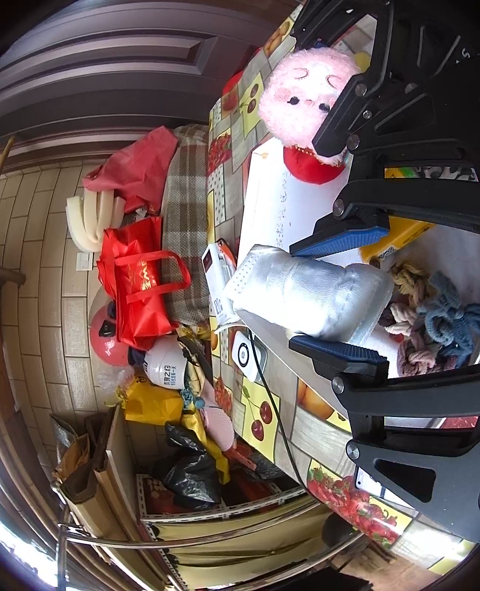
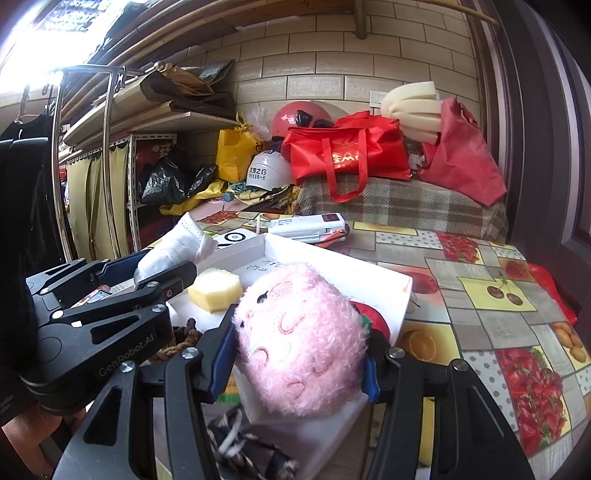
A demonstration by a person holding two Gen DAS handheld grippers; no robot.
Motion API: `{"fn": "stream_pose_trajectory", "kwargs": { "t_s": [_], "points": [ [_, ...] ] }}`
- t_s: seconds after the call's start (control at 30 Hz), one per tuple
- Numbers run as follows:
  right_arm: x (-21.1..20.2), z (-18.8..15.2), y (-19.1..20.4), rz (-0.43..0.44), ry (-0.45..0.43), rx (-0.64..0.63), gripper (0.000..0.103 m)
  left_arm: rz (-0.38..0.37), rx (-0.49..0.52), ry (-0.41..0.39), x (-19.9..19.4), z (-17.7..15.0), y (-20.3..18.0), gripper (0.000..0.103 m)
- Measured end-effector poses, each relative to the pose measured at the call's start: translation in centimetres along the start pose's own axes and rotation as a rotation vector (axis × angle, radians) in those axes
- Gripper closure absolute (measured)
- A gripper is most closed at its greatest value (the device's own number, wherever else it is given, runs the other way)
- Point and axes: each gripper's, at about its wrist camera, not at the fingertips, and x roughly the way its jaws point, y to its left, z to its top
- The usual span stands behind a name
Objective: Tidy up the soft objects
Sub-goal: 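Carry the white cloth and pink plush into the white box and open both tools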
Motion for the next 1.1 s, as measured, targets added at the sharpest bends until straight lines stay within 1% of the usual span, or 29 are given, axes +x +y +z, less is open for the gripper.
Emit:
{"fn": "stream_pose_trajectory", "kwargs": {
  "t_s": [0.27, 0.4, 0.47, 0.53, 0.57, 0.63, 0.7, 0.8, 1.1],
  "points": [
    [1.5, 0.4, 0.3, -0.003, 0.036, 0.001, 0.048, 0.009, -0.033, 0.037, 1.2, 0.3, 0.9, 0.06],
    [1.8, 0.4, 0.3, 0.001, 0.055, 0.001, 0.046, 0.013, -0.04, 0.055, 1.6, 0.3, 1.1, 0.06],
    [1.9, 0.4, 0.2, -0.005, 0.064, 0.006, 0.042, 0.02, -0.05, 0.061, 1.7, 0.3, 1.2, 0.06],
    [1.8, 0.4, 0.1, -0.016, 0.058, 0.011, 0.032, 0.038, -0.062, 0.059, 1.7, 0.3, 1.4, 0.052],
    [1.7, 0.4, 0.0, -0.017, 0.055, 0.016, 0.03, 0.05, -0.069, 0.056, 1.7, 0.4, 1.6, 0.048],
    [1.7, 0.5, -0.3, -0.013, 0.049, 0.031, 0.022, 0.085, -0.092, 0.041, 1.4, 0.3, 1.8, 0.018],
    [1.5, 0.4, -0.5, -0.007, 0.041, 0.042, 0.022, 0.113, -0.122, 0.029, 1.1, 0.3, 2.3, 0.008],
    [1.3, 0.4, -0.3, -0.015, 0.026, 0.035, 0.021, 0.13, -0.137, 0.025, 1.1, 0.3, 2.6, 0.003],
    [0.7, 0.5, -0.2, -0.029, -0.011, 0.029, 0.021, 0.141, -0.131, -0.002, 0.5, 0.3, 2.5, 0.003]
  ]
}}
